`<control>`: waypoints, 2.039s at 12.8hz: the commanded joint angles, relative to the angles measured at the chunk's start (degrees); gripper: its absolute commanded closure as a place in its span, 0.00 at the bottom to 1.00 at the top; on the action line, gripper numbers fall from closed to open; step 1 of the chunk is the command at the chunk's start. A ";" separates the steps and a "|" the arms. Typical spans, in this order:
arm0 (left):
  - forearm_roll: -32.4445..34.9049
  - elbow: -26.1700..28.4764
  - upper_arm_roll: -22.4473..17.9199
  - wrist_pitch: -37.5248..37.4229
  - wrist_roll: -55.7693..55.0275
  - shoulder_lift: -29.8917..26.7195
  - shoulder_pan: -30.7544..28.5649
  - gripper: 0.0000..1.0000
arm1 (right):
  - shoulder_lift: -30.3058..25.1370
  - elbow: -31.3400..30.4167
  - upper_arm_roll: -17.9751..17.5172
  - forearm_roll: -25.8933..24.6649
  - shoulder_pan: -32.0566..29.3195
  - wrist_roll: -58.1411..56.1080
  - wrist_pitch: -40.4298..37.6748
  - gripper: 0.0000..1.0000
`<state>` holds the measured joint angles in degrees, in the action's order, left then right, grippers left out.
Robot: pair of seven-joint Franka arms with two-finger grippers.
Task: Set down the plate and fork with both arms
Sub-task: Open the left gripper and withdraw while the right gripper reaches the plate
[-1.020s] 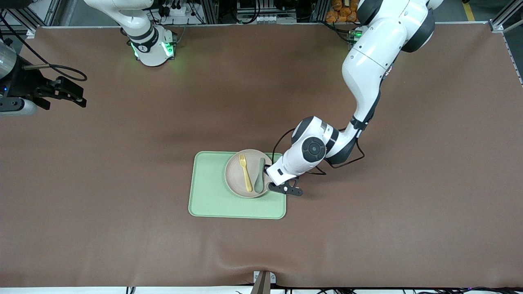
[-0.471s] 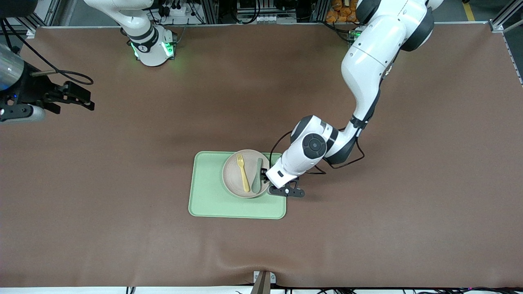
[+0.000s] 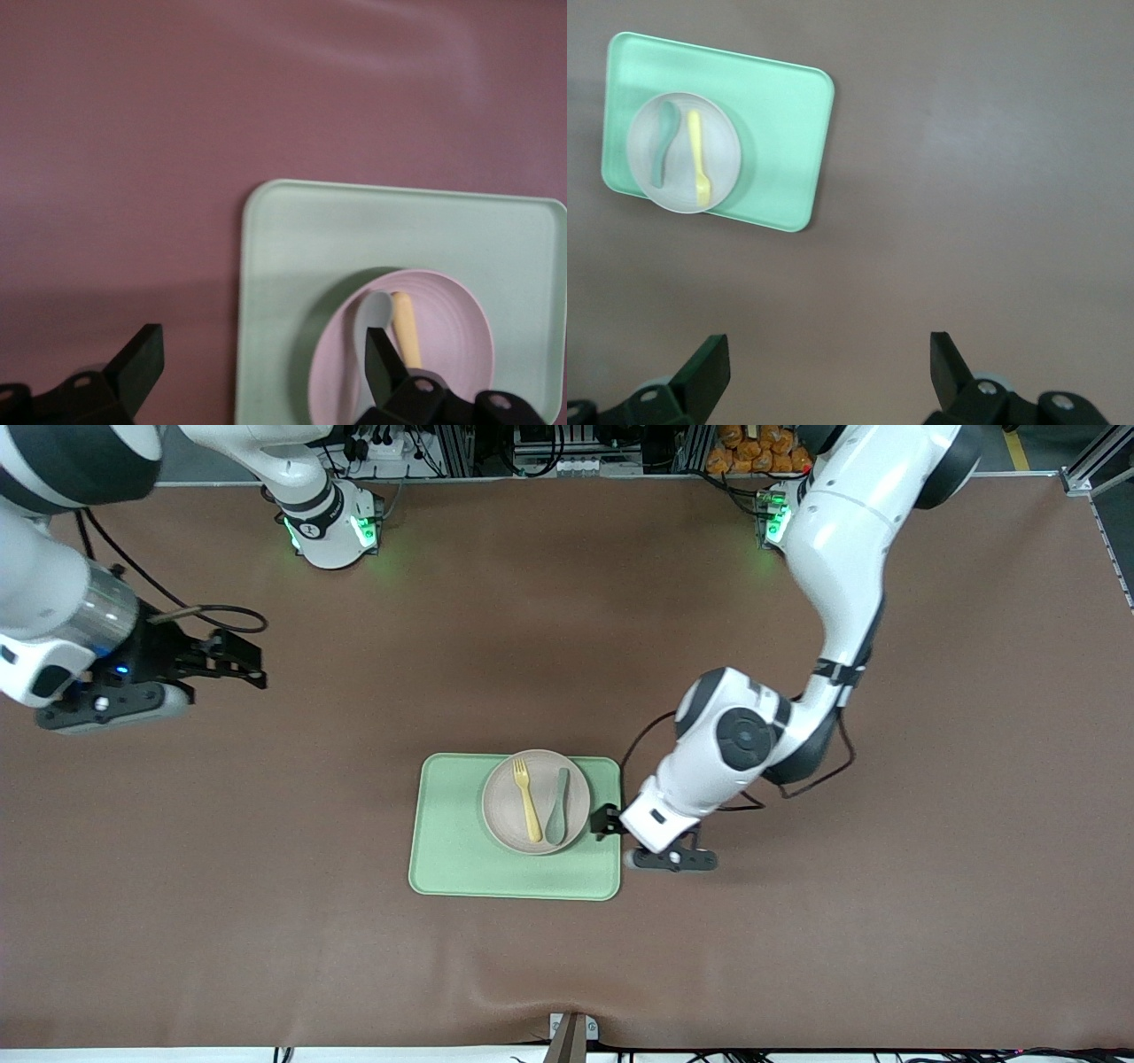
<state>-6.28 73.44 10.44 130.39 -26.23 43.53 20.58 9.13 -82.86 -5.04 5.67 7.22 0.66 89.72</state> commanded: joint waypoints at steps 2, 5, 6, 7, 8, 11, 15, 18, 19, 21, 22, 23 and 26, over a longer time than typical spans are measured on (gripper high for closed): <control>-0.13 2.84 -0.07 -11.54 0.12 -8.79 -4.74 0.00 | 7.99 6.82 0.12 1.01 6.82 1.18 4.04 0.00; -0.13 4.42 -0.07 -20.93 3.89 -14.24 -9.92 0.00 | 14.23 9.99 0.21 0.92 14.46 11.17 9.48 0.00; -0.05 5.39 -0.16 -23.06 3.99 -16.35 -11.16 0.00 | 16.78 10.86 0.21 0.83 16.66 12.95 11.77 0.00; 1.17 7.31 -0.16 -24.47 3.99 -18.90 -12.13 0.00 | 19.59 12.00 0.21 0.83 17.73 12.71 14.05 0.00; 2.58 9.76 -0.07 -25.61 3.64 -21.79 -13.10 0.00 | 22.83 13.76 0.12 0.83 18.26 12.01 16.25 0.00; 4.00 11.72 0.19 -33.60 7.22 -28.49 -18.10 0.00 | 32.07 19.13 0.47 0.13 22.04 11.30 21.00 0.00; 4.17 11.90 0.28 -38.10 10.85 -34.03 -19.79 0.00 | 38.41 19.05 0.56 -4.26 23.89 11.03 27.43 0.12; 4.17 11.99 0.72 -40.12 10.93 -35.09 -19.52 0.00 | 41.05 18.87 0.65 -6.46 23.98 10.07 27.70 0.20; 4.17 11.99 0.72 -40.82 11.80 -35.70 -19.52 0.00 | 42.02 18.87 0.65 -6.72 23.98 9.98 27.70 0.20; 4.17 11.90 0.81 -42.49 13.39 -36.67 -19.44 0.00 | 43.25 18.61 0.65 -6.99 24.77 9.89 27.70 0.23; 4.26 12.42 0.90 -43.89 14.26 -37.55 -19.61 0.00 | 43.26 18.35 0.65 -7.60 24.77 9.89 27.70 0.27; 4.26 12.86 0.81 -45.56 15.58 -38.43 -19.78 0.00 | 43.52 18.26 0.65 -7.95 24.86 9.98 27.70 0.32; 6.70 17.07 0.90 -45.93 16.47 -42.38 -19.61 0.00 | 44.75 18.26 0.65 -8.92 24.95 10.15 27.70 0.42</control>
<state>-2.28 85.98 11.05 84.39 -11.08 5.22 1.15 52.35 -66.56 -4.64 -1.64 31.78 10.81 117.97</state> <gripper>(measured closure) 0.000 0.383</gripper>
